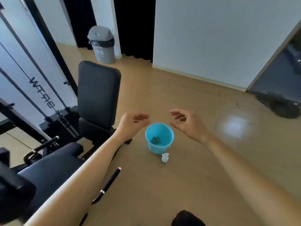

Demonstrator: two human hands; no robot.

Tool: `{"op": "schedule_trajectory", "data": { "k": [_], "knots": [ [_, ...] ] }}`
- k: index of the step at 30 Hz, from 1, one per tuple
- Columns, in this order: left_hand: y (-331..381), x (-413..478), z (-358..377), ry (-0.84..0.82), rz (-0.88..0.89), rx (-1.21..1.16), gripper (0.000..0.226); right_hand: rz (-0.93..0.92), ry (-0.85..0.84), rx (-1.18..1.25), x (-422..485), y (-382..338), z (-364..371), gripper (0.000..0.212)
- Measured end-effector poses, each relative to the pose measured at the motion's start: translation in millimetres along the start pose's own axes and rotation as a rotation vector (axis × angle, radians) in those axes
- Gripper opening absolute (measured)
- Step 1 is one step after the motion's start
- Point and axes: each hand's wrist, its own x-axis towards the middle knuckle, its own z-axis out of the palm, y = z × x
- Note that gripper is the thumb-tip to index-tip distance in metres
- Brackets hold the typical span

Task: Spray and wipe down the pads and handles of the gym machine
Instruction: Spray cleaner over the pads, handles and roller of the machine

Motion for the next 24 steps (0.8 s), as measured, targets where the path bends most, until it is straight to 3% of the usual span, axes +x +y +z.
{"op": "schedule_trajectory", "data": {
  "k": [12,19,24],
  "knots": [
    [-158,0,123,-0.129,-0.362,0.042,0.015,0.425,-0.267,0.090,-17,180,102,0.029],
    [-215,62,211,-0.126,-0.669,0.020,0.014,0.629,-0.452,0.106,38,310,134,0.023],
    [-264,120,271,-0.118,-0.841,-0.060,0.014,0.644,-0.616,0.033,93,413,184,0.033]
  ]
}}
